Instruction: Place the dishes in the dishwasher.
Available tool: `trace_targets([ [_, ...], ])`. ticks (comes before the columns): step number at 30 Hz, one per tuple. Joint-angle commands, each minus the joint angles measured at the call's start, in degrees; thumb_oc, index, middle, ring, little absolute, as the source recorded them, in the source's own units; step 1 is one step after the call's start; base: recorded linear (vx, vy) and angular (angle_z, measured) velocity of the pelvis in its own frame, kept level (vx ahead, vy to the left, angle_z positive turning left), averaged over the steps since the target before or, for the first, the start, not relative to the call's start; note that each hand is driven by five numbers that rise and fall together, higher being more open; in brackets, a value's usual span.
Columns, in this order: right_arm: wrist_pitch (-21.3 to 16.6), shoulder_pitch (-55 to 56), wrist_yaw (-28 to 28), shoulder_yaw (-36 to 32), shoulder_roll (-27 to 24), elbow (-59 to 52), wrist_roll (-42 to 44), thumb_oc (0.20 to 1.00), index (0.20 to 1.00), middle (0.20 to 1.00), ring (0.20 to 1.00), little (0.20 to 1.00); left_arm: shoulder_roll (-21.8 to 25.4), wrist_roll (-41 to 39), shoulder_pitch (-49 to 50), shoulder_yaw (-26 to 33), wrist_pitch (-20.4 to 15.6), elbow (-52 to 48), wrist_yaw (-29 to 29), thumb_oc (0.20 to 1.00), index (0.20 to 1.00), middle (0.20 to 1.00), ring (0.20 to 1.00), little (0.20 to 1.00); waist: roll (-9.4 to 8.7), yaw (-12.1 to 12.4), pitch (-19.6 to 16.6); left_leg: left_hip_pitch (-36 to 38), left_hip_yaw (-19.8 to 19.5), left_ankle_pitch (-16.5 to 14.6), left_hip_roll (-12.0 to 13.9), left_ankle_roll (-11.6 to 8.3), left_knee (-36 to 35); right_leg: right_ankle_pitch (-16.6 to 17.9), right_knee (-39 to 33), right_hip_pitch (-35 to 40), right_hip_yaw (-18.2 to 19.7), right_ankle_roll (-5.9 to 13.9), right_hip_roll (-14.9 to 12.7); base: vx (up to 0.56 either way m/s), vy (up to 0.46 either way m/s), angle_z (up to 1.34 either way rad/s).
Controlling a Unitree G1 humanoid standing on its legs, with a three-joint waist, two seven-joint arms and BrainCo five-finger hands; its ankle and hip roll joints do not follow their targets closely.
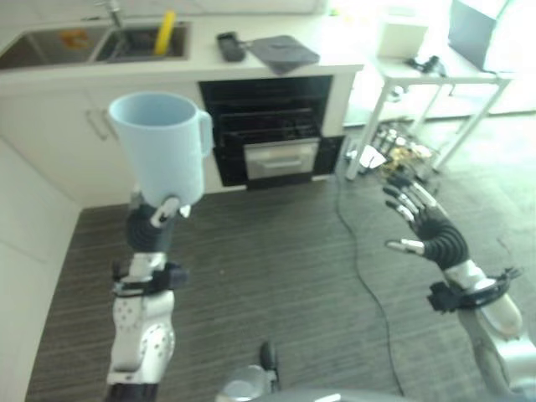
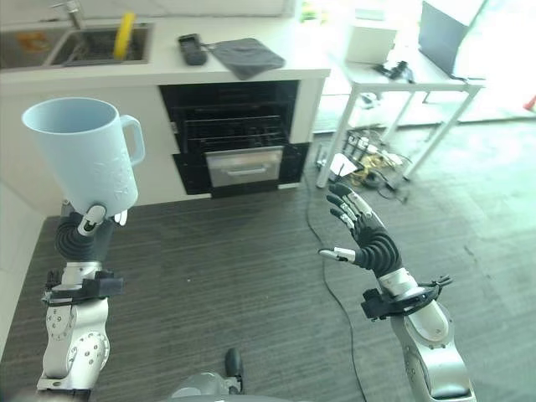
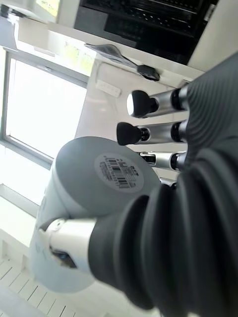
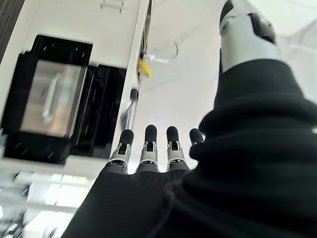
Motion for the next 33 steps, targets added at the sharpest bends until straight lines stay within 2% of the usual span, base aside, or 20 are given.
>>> trace_targets([
  [1,-2.9,-1.9,-1.6,-1.0,1.6,0.8,-2.1,1.0,1.0,1.0,1.0,1.0,1.9,2.7,0.5,2.0,-0.2,-5.0,-1.8,0.2,0.2,0.2,0.2,0.2,1.01,0.1,-3.7,1.1,-6.7,-0.3,4.1,-5.32,-1.5,13.5,4.5,-3.9,-0.6,2.12,1.0,0.2,0.301,0.44],
  [3,-2.5,-1.7,-1.3,-0.1,2.5,0.7,-3.1,1.0,1.0,1.0,1.0,1.0,1.7,3.5,-0.3,1.9,0.8,-4.7,-1.4,0.2,0.2,0.2,0.2,0.2,2.18,-0.4,-3.5,2.8,-7.9,-1.1,4.0,-4.6,-1.5,14.9,13.7,-8.3,0.2,1.67,0.2,0.18,0.275,0.38],
  [4,-2.4,-2.0,-1.2,0.7,2.5,0.9,-3.7,1.0,1.0,1.0,1.0,1.0,1.6,4.4,-0.5,1.6,0.8,-4.6,-0.5,0.2,0.2,0.2,0.2,0.2,2.64,-0.8,-3.2,3.5,-7.9,-1.4,4.4,-4.63,-1.5,14.4,15.6,-10.5,-0.1,1.05,-0.2,0.14,0.176,0.11],
  [6,-2.2,-2.6,-0.8,1.7,1.7,1.7,-4.1,1.0,1.0,1.0,1.0,1.0,2.3,5.1,-1.6,1.3,1.1,-4.3,1.4,0.2,0.2,0.2,0.2,0.2,2.71,-0.9,-2.7,4.5,-7.5,-1.6,4.5,-4.87,-1.5,12.0,11.8,-11.7,-3.5,0.04,-1.1,0.18,0.016,-0.02],
  [7,-2.5,-2.5,0.1,1.3,0.8,1.8,-2.7,1.0,1.0,1.0,1.0,1.0,2.7,5.5,-2.1,1.5,1.5,-4.3,2.3,0.2,0.2,0.2,0.2,0.2,2.19,-1.0,-1.9,5.8,-7.4,-2.4,4.8,-5.5,-1.5,12.3,6.0,-11.4,-6.8,0.11,-1.8,0.21,-0.104,0.04],
  [9,-3.3,-2.0,0.7,-0.1,-0.8,1.9,-1.4,1.0,1.0,1.0,1.0,1.0,3.2,4.9,-1.7,2.0,1.6,-4.4,1.8,0.2,0.2,0.2,0.2,0.2,1.45,-2.0,-0.8,8.1,-7.1,-4.0,5.0,-6.25,-1.5,13.6,-2.3,-12.4,-9.4,0.2,-2.0,0.23,-0.169,-0.02],
  [10,-3.6,-1.7,0.7,-0.7,-1.4,2.0,-1.0,1.0,1.0,1.0,1.0,1.0,3.3,4.8,-1.3,2.2,1.6,-4.7,1.3,0.2,0.2,0.2,0.2,0.2,0.93,-2.8,-0.5,9.1,-7.3,-5.0,4.8,-6.44,-1.5,14.5,-6.7,-13.2,-8.6,0.5,-1.6,0.34,-0.236,-0.19],
  [11,-3.5,-0.8,0.4,-1.5,-2.1,1.9,0.0,1.0,1.0,1.0,1.0,1.0,3.2,5.0,-0.6,2.1,1.7,-5.3,0.7,0.2,0.2,0.2,0.2,0.2,0.54,-4.7,0.1,10.8,-8.3,-6.5,4.6,-6.51,-1.5,17.4,-11.3,-15.5,-5.2,1.28,-0.9,0.35,-0.213,0.18],
  [13,-3.5,0.7,-0.1,-2.2,-1.6,1.4,-0.1,1.0,1.0,1.0,1.0,1.0,2.7,5.3,0.0,1.6,1.4,-5.4,-0.3,0.2,0.2,0.2,0.2,0.2,0.78,-6.6,0.3,12.6,-10.4,-8.1,4.6,-6.34,-1.5,19.3,-14.5,-17.9,-1.0,1.65,-0.2,0.38,-0.244,0.49],
  [15,-3.5,1.8,-0.2,-2.6,-1.3,0.8,-0.1,1.0,1.0,1.0,1.0,1.0,2.6,5.3,0.8,1.4,1.1,-5.8,-0.8,0.2,0.2,0.2,0.2,0.2,0.82,-7.5,0.0,13.7,-11.8,-9.3,4.6,-6.14,-1.5,20.0,-15.7,-18.0,1.0,1.77,0.1,0.28,-0.235,0.8],
  [19,-3.1,1.5,-1.3,-2.1,-1.2,0.0,-0.4,1.0,1.0,1.0,1.0,1.0,2.9,3.5,1.8,1.2,1.2,-6.6,-1.4,0.2,0.2,0.2,0.2,0.2,1.07,-7.8,-1.5,15.1,-12.1,-10.6,5.3,-6.9,-1.5,20.7,-19.2,-15.9,0.8,2.11,0.5,0.24,-0.279,0.57],
  [23,-1.9,-1.5,-2.7,-0.3,-1.6,0.2,-1.5,1.0,1.0,1.0,1.0,1.0,2.8,0.5,1.1,0.5,0.3,-7.0,-2.1,0.2,0.2,0.2,0.2,0.2,2.33,-8.3,-3.3,16.9,-10.7,-11.0,7.5,-8.54,-1.5,19.2,-20.7,-14.4,1.1,0.75,2.8,0.21,-0.286,0.04],
  [25,-1.5,-2.0,-2.5,-0.5,-2.3,0.4,-1.5,1.0,1.0,1.0,1.0,1.0,2.6,-1.5,0.9,0.2,-0.2,-7.4,-2.0,0.2,0.2,0.2,0.2,0.2,2.79,-8.6,-3.9,17.4,-9.7,-10.6,8.5,-9.49,-1.5,18.4,-21.0,-13.6,1.1,-0.12,3.8,0.19,-0.28,-0.38],
  [27,-1.6,-1.5,-2.2,-1.0,-2.6,0.4,-1.6,1.0,1.0,1.0,1.0,1.0,2.1,-2.3,1.0,0.1,-0.7,-7.5,-2.6,0.2,0.2,0.2,0.2,0.2,3.07,-8.8,-4.3,16.6,-9.4,-8.3,9.5,-10.67,0.3,17.4,-21.2,-12.7,1.7,-1.21,5.0,0.16,-0.231,-0.26],
  [30,-1.9,-0.4,-1.5,-2.3,-3.1,0.4,-0.6,1.0,1.0,1.0,1.0,1.0,1.7,-2.8,1.5,0.3,-0.9,-7.5,-4.0,0.2,0.2,0.2,0.2,0.2,3.27,-9.0,-4.4,13.7,-10.6,-4.8,10.8,-12.12,6.1,16.1,-21.2,-11.7,3.1,-2.6,6.7,0.11,-0.219,-0.15],
  [31,-2.0,0.3,-1.2,-2.9,-3.1,0.2,-0.4,1.0,1.0,1.0,1.0,1.0,1.4,-3.0,1.9,0.3,-1.1,-7.6,-4.8,0.2,0.2,0.2,0.2,0.2,2.92,-9.1,-4.1,11.6,-11.2,-2.4,11.1,-12.6,10.2,16.0,-21.2,-11.2,3.9,-3.5,7.1,0.14,-0.213,-0.05],
  [33,-1.9,0.9,-0.9,-3.3,-3.2,0.2,-0.3,1.0,1.0,1.0,1.0,1.0,1.3,-3.5,2.4,0.5,-1.3,-7.4,-5.7,0.2,0.2,0.2,0.2,0.2,2.73,-9.1,-3.8,9.3,-10.2,-1.4,12.7,-13.03,16.5,14.9,-21.2,-9.9,4.0,-4.36,7.5,0.11,-0.203,-0.02],
])
